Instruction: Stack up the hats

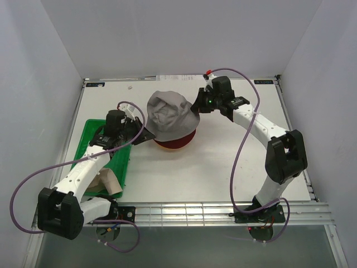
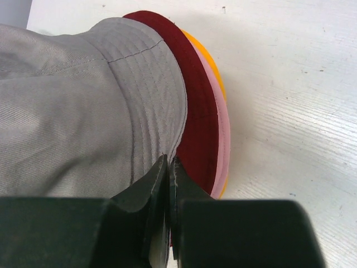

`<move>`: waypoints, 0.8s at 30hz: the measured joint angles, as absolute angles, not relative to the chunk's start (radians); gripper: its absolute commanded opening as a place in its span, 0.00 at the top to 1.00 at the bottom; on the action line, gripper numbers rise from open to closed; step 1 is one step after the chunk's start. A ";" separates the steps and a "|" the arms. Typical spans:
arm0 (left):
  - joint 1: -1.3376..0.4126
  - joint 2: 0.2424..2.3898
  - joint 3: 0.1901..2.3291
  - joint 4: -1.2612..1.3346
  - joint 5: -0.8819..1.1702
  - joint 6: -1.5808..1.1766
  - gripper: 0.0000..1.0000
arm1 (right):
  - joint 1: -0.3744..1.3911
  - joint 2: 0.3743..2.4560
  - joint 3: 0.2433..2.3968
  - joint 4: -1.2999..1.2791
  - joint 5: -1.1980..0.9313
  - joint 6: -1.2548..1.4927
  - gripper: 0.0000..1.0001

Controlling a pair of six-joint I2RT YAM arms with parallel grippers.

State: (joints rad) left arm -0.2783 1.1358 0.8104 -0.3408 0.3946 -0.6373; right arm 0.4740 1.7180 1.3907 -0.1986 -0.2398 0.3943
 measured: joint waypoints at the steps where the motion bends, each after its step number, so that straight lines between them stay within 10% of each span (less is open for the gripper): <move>1: -0.278 1.141 0.806 -0.338 0.392 -0.641 1.00 | 0.472 1.721 1.391 -0.198 -0.245 0.398 0.92; 24: -0.285 1.210 0.776 -0.315 0.328 -0.682 1.00 | 0.428 1.729 1.291 -0.088 -0.351 0.462 0.92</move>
